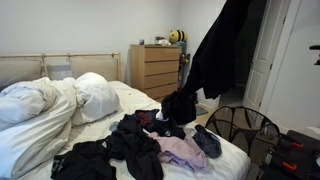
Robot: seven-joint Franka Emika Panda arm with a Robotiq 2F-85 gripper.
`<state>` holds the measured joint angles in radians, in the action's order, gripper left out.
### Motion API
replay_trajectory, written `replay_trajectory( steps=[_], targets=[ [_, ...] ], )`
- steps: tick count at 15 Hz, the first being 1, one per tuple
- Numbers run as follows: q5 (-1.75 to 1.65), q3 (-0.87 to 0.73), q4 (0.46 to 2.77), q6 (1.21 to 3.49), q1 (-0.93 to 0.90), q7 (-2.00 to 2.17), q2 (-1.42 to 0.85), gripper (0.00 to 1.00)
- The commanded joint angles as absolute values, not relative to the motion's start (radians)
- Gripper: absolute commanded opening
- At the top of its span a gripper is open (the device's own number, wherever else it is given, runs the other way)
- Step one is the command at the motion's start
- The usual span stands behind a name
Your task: Put the black sweater in the laundry basket
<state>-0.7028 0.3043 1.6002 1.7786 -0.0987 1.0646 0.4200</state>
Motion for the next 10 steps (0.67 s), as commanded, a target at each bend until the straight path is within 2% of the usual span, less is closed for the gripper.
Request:
replay_trajectory(
  steps=[1,10],
  targets=[
    [-0.716,0.331,1.607,1.791,-0.082,1.053,0.437,0.02],
    [-0.772,0.494,1.545,1.902,-0.191,0.93,0.081,0.02]
  ],
)
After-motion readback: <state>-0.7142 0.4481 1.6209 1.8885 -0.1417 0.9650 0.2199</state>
